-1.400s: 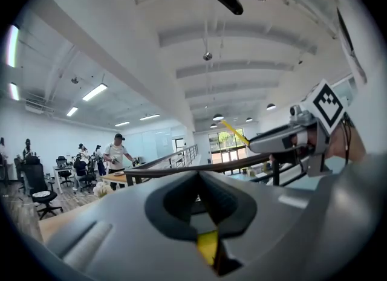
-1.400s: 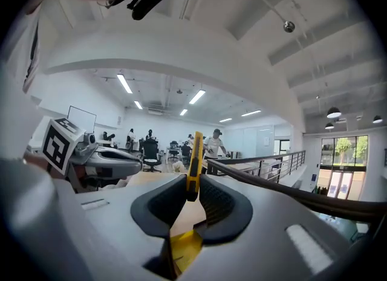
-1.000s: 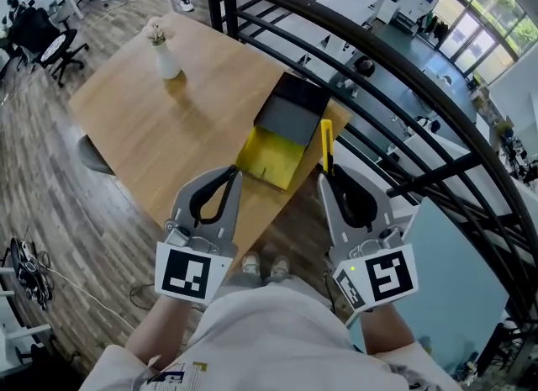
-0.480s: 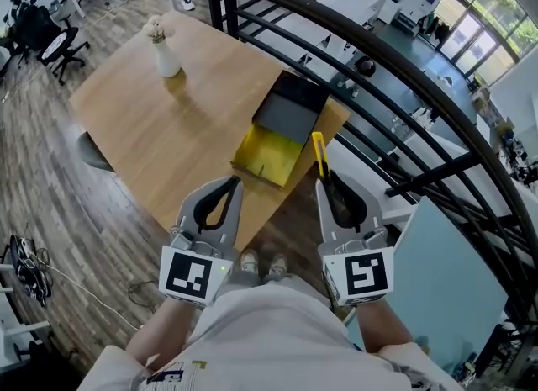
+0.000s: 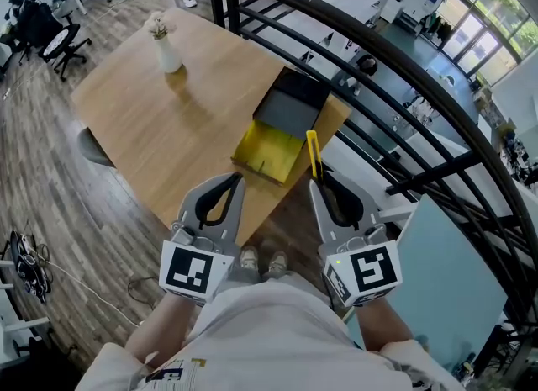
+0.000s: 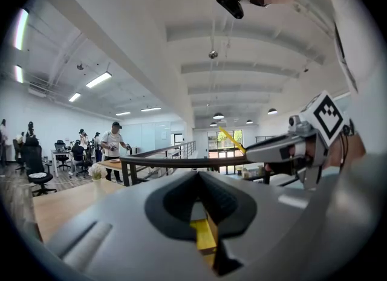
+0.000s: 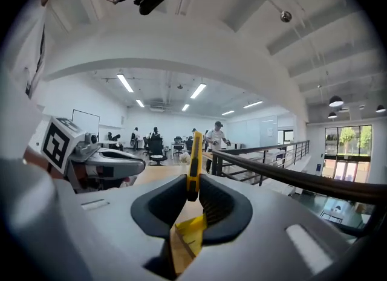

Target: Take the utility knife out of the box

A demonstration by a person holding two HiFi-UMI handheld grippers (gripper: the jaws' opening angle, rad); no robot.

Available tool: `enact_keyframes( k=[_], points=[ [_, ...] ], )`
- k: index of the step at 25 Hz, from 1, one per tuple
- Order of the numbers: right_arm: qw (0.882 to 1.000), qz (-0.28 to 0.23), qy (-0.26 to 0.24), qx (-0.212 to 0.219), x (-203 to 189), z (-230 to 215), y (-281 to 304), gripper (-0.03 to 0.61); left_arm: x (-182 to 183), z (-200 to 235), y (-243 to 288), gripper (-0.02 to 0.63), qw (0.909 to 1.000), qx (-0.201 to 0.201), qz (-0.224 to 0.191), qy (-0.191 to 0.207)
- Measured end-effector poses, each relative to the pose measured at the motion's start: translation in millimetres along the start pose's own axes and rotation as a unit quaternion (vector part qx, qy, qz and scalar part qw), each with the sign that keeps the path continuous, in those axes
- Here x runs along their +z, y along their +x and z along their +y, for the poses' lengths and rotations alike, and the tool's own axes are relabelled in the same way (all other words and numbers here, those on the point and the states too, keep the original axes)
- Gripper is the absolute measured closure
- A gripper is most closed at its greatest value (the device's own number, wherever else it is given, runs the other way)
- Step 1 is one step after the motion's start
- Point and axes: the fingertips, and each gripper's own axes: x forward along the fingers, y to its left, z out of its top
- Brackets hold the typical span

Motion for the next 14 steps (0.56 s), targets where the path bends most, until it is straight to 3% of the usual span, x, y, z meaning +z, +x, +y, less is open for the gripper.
enact_keyframes(
  k=[5, 14],
  points=[
    [0.999, -0.002, -0.034, -0.014, 1.8, 2.0, -0.7, 0.512, -2.5, 0.1, -0.2, 0.612, 1.0, -0.003, 0.001, -0.001],
    [1.0, -0.005, -0.021, -0.012, -0.9, 0.2, -6.5, 0.512, -4.2, -4.0, -4.7, 0.612, 1.0, -0.007, 0.0, -0.001]
  ],
)
